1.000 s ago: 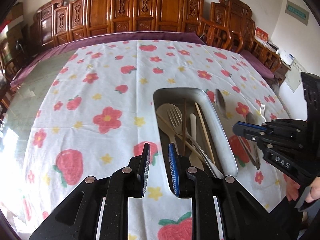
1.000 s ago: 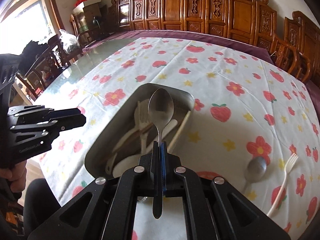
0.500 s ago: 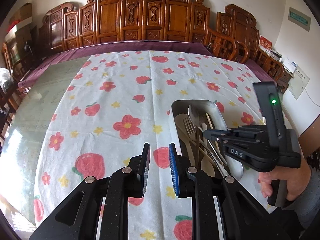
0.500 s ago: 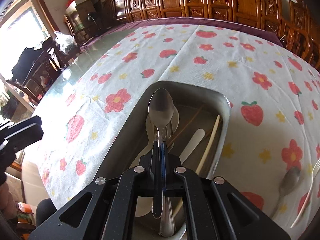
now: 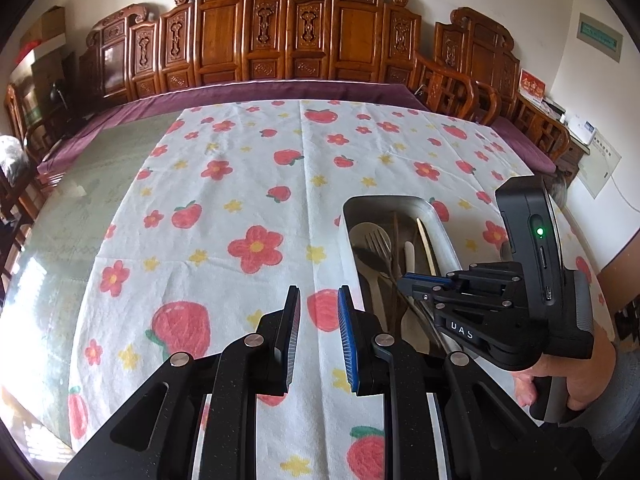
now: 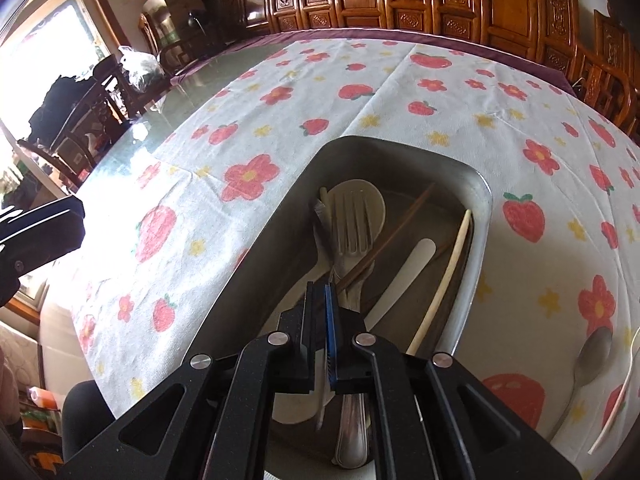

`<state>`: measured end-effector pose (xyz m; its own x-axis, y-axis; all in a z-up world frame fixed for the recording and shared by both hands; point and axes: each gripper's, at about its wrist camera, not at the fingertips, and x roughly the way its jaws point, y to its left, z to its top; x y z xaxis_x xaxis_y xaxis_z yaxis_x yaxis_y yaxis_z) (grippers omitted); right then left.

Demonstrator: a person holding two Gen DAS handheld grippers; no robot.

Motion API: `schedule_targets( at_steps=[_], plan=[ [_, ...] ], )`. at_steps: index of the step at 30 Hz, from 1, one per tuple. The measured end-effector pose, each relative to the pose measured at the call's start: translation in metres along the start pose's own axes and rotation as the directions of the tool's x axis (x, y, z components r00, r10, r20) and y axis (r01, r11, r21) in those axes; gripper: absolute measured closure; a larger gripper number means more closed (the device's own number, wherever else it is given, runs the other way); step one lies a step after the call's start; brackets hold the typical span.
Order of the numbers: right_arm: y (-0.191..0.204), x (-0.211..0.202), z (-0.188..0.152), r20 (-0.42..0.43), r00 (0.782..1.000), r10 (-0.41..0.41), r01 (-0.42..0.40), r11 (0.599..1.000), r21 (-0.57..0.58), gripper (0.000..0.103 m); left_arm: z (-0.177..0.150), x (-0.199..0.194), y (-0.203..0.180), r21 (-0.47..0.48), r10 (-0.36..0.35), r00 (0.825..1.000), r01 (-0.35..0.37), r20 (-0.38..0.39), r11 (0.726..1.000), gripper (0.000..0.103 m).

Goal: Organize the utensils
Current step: 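Lower the metal spoon into the tray and open the right gripper, then grasp the white plastic fork with the right gripper while the left gripper reaches toward the metal spoon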

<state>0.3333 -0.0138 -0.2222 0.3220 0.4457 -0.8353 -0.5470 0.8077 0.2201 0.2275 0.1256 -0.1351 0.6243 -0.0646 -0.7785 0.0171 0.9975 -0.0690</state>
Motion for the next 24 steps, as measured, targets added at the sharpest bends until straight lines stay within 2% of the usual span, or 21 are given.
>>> schedule_targets(
  at_steps=[4,12,18,21,24],
  plan=[
    [-0.005,-0.015,-0.001,0.029,1.0,-0.006,0.006,1.0,-0.005,0.096,0.001,-0.003,-0.006,0.004,-0.004,1.0,0.004,0.004,1.0,0.085],
    [-0.035,-0.075,-0.018,0.125,0.991,-0.046,0.048,0.999,-0.011,0.096,0.004,-0.003,-0.034,0.031,-0.033,0.999,0.032,0.008,0.999,0.085],
    [-0.091,-0.113,-0.037,0.175,0.971,-0.165,0.158,0.986,0.052,0.096,0.005,0.004,-0.064,0.06,-0.068,0.998,0.067,0.003,0.996,0.085],
    [-0.123,-0.127,-0.046,0.18,0.957,-0.227,0.217,0.973,0.076,0.082,0.005,0.008,-0.081,0.077,-0.087,0.996,0.087,-0.003,0.993,0.085],
    [-0.158,-0.134,-0.06,0.159,0.945,-0.287,0.273,0.956,0.107,0.081,0.005,0.012,-0.098,0.094,-0.104,0.995,0.105,-0.009,0.99,0.085]
  ],
)
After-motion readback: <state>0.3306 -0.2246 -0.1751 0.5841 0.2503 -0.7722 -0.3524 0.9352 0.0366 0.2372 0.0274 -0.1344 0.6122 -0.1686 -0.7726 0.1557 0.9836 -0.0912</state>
